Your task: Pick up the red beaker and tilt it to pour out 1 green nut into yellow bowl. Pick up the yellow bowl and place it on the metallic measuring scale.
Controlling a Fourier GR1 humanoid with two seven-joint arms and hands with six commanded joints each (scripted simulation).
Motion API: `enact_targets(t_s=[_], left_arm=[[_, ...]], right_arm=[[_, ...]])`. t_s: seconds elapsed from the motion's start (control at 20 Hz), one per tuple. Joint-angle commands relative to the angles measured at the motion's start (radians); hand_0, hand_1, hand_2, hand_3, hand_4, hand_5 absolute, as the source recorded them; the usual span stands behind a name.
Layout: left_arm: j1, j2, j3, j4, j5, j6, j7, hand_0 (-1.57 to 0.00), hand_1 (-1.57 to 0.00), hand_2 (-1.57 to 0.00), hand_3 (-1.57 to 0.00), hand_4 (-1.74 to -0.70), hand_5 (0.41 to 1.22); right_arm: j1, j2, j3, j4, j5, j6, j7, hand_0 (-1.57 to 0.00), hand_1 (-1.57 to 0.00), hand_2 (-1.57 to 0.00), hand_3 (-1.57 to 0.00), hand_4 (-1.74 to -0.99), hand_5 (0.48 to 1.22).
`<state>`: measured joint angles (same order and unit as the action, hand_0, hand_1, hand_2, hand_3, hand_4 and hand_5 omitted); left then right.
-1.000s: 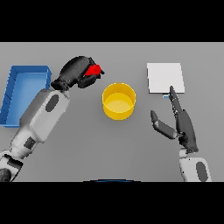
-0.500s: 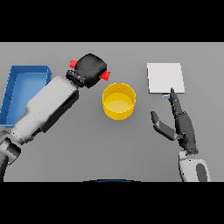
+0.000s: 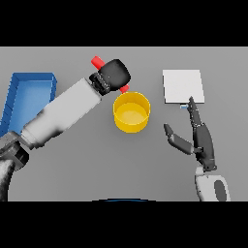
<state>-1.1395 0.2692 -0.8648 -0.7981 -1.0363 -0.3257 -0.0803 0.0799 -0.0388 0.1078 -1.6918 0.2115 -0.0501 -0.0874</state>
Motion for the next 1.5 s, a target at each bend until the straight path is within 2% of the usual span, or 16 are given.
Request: enact_targets(t_s=[0.0,0.25,0.35,0.6,0.7,0.8,0.9,1.0,1.1,1.25,1.4,1.45], left_arm=[[-0.016,-0.002,-0.017,0.011,-0.020,0.005,-0.016,-1.57,-1.57,-1.57,-1.52,-1.73,1.220],[-0.075,-0.008,-0.118,0.030,-0.131,0.000,-0.066,-1.57,-1.57,-1.57,-1.56,-1.74,1.221],[-0.090,-0.014,-0.151,0.056,-0.168,0.023,-0.097,-1.57,-1.57,-1.57,-1.56,-1.74,1.221],[-0.118,-0.026,-0.222,0.072,-0.257,0.048,-0.122,-1.57,-1.57,-1.57,-1.57,-1.73,1.221],[-0.145,-0.038,-0.244,0.091,-0.295,0.062,-0.112,-1.57,-1.57,-1.57,-1.57,-1.73,1.221],[-0.184,-0.046,-0.266,0.085,-0.322,0.063,-0.146,-1.57,-1.57,-1.57,-1.57,-1.73,1.221],[-0.226,-0.044,-0.273,0.082,-0.343,0.059,-0.164,-1.57,-1.57,-1.57,-1.57,-1.73,1.221],[-0.323,-0.016,-0.264,0.103,-0.359,0.056,-0.210,-1.57,-1.57,-1.57,-1.57,-1.73,1.221],[-0.396,-0.001,-0.213,0.158,-0.345,0.067,-0.213,-1.57,-1.57,-1.57,-1.57,-1.73,1.221],[-0.467,0.046,-0.108,0.257,-0.304,0.121,-0.180,-1.57,-1.57,-1.57,-1.57,-1.72,1.221],[-0.542,0.085,0.065,0.380,-0.191,0.075,-0.116,-1.57,-1.57,-1.57,-1.57,-1.73,1.221],[-0.553,0.110,0.157,0.421,-0.119,0.040,-0.076,-1.57,-1.57,-1.57,-1.52,-1.73,1.221]], right_arm=[[-0.004,-0.003,-0.005,0.006,-0.004,0.002,-0.001,0.00,0.00,0.00,0.00,-1.193,0.578],[0.002,0.000,0.005,-0.007,0.000,0.006,-0.002,0.00,0.00,0.00,0.00,-1.148,0.566],[0.010,0.002,0.006,-0.017,-0.007,0.009,-0.014,0.00,0.00,0.00,0.00,-1.135,0.567],[-0.001,-0.006,-0.001,-0.006,-0.001,0.004,0.000,0.00,0.00,0.00,0.00,-1.136,0.579],[0.012,0.004,0.008,-0.006,0.003,0.003,-0.022,0.00,0.00,0.00,0.00,-1.133,0.579],[0.009,-0.001,-0.002,-0.015,-0.006,0.002,-0.028,0.00,0.00,0.00,0.00,-1.128,0.575],[0.008,-0.003,-0.003,-0.015,-0.001,-0.003,-0.009,0.00,0.00,0.00,0.00,-1.138,0.572],[-0.007,0.012,0.003,-0.007,0.000,-0.006,0.007,0.00,0.00,0.00,0.00,-1.138,0.565],[-0.022,0.003,0.002,0.002,0.016,-0.013,0.014,0.00,0.00,0.00,0.00,-1.133,0.557],[-0.011,0.007,0.008,0.009,0.004,0.001,-0.020,0.00,0.00,0.00,0.00,-1.128,0.554],[-0.008,0.004,0.009,0.007,-0.012,0.018,-0.043,0.00,0.00,0.00,0.00,-1.104,0.563],[-0.016,-0.001,0.008,0.012,-0.016,0.023,-0.050,0.00,0.00,0.00,0.00,-1.102,0.572]])
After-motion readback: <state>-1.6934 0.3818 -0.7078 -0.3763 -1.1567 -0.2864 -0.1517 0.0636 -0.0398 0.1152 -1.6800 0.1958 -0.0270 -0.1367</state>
